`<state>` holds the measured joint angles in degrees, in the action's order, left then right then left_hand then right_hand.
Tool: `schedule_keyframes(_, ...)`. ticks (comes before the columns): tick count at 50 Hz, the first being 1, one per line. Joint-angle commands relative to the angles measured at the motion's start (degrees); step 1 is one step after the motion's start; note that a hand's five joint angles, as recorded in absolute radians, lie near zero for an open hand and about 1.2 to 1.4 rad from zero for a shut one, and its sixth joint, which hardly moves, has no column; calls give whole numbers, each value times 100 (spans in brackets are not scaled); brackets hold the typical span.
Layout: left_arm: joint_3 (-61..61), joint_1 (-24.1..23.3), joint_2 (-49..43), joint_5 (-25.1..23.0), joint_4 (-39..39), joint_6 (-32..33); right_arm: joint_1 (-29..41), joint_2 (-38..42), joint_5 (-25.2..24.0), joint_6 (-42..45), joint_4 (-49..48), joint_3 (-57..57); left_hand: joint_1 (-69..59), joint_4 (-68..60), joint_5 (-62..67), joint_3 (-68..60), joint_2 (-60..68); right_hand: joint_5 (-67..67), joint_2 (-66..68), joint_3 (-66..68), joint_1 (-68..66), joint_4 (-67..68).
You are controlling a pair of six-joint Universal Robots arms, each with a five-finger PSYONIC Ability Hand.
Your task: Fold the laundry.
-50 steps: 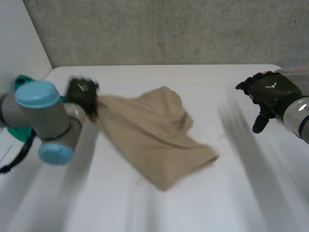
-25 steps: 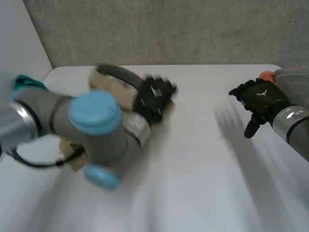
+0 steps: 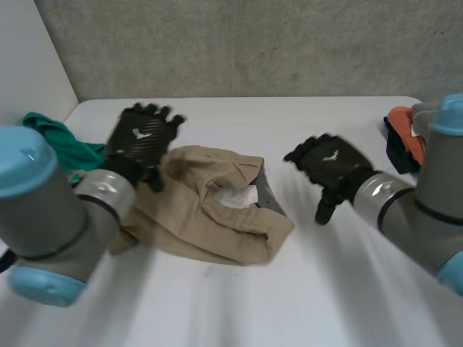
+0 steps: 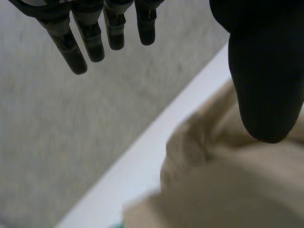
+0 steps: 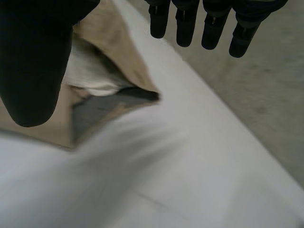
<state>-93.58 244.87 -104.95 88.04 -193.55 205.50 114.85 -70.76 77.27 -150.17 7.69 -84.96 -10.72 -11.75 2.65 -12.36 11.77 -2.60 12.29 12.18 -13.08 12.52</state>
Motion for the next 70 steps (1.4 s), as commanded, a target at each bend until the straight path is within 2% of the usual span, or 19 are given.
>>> schedule_keyframes(1, 138, 816, 0, -419, 1345, -203, 599, 431, -36, 320, 146, 6, 72, 175, -265, 236, -177, 209, -178, -167, 258, -202)
schedule_keyframes(6, 287, 1133, -376, -595, 1777, -177, 889, 747, -142, 1303, -653, -178, -216, -112, 23, -51, 110, 192, -161, -150, 241, -185)
schedule_keyframes(11, 463, 1160, -781, -560, 1777, -81, 969, 1090, -133, 2201, -1208, -161, -789, -685, 596, -624, 683, 192, -161, -150, 241, -185)
schedule_keyframes(16, 621, 1134, -1054, -542, 1751, -63, 1004, 1494, -63, 2571, -1464, 32, -2267, -2164, 2074, -2103, 2162, -428, 458, 469, -379, 435)
schedule_keyframes(17, 656, 1116, -1089, -551, 1699, -80, 995, 1634, -28, 2554, -1516, 119, -3120, -3017, 2927, -2955, 3014, -1063, 1094, 1105, -1014, 1070)
schedule_keyframes(20, 666, 1090, -1063, -551, 1584, -133, 969, 1793, 16, 2501, -1552, 251, -4553, -4450, 4360, -4389, 4448, -2727, 2758, 2769, -2678, 2734)
schedule_keyframes(21, 657, 1081, -1002, -569, 1445, -203, 951, 1846, 42, 2414, -1552, 348, -5757, -5654, 5564, -5593, 5652, -4567, 4597, 4608, -4518, 4574)
schedule_keyframes(23, 639, 1063, -923, -542, 1321, -273, 925, 1846, 60, 2282, -1587, 419, -6472, -6369, 6280, -6308, 6367, -6729, 6760, 6771, -6681, 6736)
schedule_keyframes(24, 630, 1037, -809, -542, 1155, -352, 925, 1838, 78, 2221, -1596, 454, -6924, -6820, 6731, -6759, 6818, -6740, 6771, 6782, -6692, 6747)
schedule_keyframes(27, 622, 1002, -598, -542, 943, -467, 881, 1654, 139, 1738, -1727, 498, -6928, -6825, 6735, -6764, 6823, -6740, 6771, 6782, -6692, 6748)
schedule_keyframes(31, 692, 905, -97, -542, 609, -704, 784, 881, 139, 1192, -1710, 559, -6928, -6825, 6735, -6764, 6823, -6740, 6771, 6782, -6692, 6748)
schedule_keyframes(36, 1051, 712, 946, -446, 240, -1064, 583, -348, 122, 727, -1141, 980, -6928, -6825, 6735, -6764, 6823, -6740, 6771, 6782, -6692, 6748)
schedule_keyframes(39, 1419, 677, 1457, -323, 309, -1240, 267, -753, 122, 481, -579, 1558, -6928, -6825, 6735, -6764, 6823, -6740, 6771, 6782, -6692, 6748)
schedule_keyframes(47, 2641, 843, 2083, -130, 1055, -1547, -296, -1063, 8, 120, 1091, 3448, -6928, -6825, 6735, -6764, 6823, -6740, 6771, 6782, -6692, 6748)
schedule_keyframes(54, 3337, 993, 2136, -243, 1452, -1882, -490, -1037, -98, -153, 1349, 4163, -6928, -6825, 6735, -6764, 6823, -6740, 6771, 6782, -6692, 6748)
schedule_keyframes(58, 3408, 984, 1874, -445, 1470, -1917, -456, -809, -80, -267, 1261, 4207, -6928, -6825, 6735, -6764, 6823, -6740, 6771, 6782, -6692, 6748)
schedule_keyframes(61, 3469, 923, 1312, -507, 1426, -1874, -341, -449, 7, -346, 1164, 4154, -6928, -6825, 6735, -6764, 6823, -6740, 6771, 6782, -6692, 6748)
schedule_keyframes(64, 3592, 791, 574, -490, 1364, -1768, -236, 17, 235, -478, 1024, 4049, -6928, -6825, 6735, -6764, 6823, -6740, 6771, 6782, -6692, 6748)
schedule_keyframes(70, 4382, 597, -1342, -279, 785, -1276, -42, 1317, 1070, -663, 111, 4127, -6928, -6825, 6735, -6764, 6823, -6740, 6771, 6782, -6692, 6748)
